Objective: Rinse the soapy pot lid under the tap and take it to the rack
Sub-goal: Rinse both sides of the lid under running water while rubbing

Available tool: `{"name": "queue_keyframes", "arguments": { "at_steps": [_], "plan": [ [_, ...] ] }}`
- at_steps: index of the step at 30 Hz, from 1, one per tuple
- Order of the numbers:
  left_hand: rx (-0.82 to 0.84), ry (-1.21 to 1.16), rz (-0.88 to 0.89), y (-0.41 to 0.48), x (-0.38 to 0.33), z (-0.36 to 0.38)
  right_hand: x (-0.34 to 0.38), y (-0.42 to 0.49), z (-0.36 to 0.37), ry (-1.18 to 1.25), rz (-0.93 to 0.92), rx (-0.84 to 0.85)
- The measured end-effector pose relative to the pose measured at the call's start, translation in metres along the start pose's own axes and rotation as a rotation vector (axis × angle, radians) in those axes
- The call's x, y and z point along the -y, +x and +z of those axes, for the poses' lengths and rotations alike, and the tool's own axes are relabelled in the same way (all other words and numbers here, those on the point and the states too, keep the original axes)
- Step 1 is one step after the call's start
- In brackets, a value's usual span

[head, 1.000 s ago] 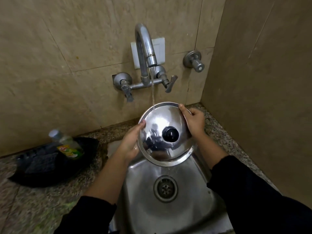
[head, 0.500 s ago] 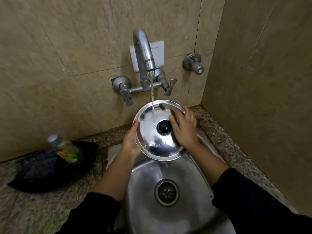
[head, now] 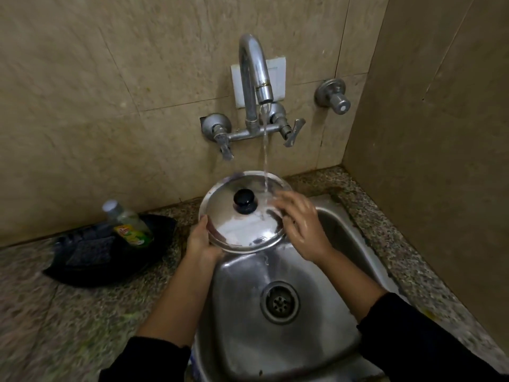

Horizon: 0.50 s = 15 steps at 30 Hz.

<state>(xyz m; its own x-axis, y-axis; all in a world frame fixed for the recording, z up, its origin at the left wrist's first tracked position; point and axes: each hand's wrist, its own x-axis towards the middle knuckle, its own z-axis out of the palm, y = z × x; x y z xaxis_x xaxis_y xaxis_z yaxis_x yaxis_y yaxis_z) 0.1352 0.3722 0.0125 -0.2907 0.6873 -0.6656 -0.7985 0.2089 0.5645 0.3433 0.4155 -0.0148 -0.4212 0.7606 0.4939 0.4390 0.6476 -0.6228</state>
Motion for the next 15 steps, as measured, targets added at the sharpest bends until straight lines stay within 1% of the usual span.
{"name": "queue_keyframes", "arguments": {
  "at_steps": [2, 3, 5, 6, 7, 8, 10, 12, 13, 15],
  "plan": [
    [-0.026, 0.061, 0.008, -0.001, -0.003, 0.007, -0.001, -0.01, -0.009, -0.119, -0.177, 0.141],
    [-0.034, 0.093, 0.006, -0.001, -0.004, 0.01, -0.004, -0.013, -0.012, -0.212, -0.237, 0.167],
    [-0.061, 0.116, -0.004, 0.0, -0.004, 0.011, -0.009, -0.014, -0.014, -0.316, -0.32, 0.118],
    [-0.054, 0.102, -0.006, -0.002, -0.004, 0.012, -0.009, -0.012, -0.017, -0.29, -0.314, 0.076],
    [-0.045, 0.108, -0.01, -0.005, -0.004, 0.013, -0.01, -0.01, -0.018, -0.222, -0.276, 0.034],
    [0.001, 0.12, -0.027, -0.01, -0.003, 0.014, -0.007, -0.007, -0.021, -0.127, -0.205, 0.005],
    [0.07, 0.214, -0.058, -0.017, 0.0, 0.017, 0.002, 0.001, -0.025, 0.066, 0.017, -0.057],
    [0.074, 0.268, -0.075, -0.016, 0.003, 0.014, 0.011, 0.013, -0.021, 0.259, 0.278, -0.058],
    [0.079, 0.281, -0.074, -0.014, 0.004, 0.012, 0.013, 0.02, -0.017, 0.331, 0.365, -0.049],
    [0.099, 0.212, -0.068, -0.007, 0.005, 0.007, 0.016, 0.034, -0.006, 0.377, 0.47, -0.04]
  ]
}}
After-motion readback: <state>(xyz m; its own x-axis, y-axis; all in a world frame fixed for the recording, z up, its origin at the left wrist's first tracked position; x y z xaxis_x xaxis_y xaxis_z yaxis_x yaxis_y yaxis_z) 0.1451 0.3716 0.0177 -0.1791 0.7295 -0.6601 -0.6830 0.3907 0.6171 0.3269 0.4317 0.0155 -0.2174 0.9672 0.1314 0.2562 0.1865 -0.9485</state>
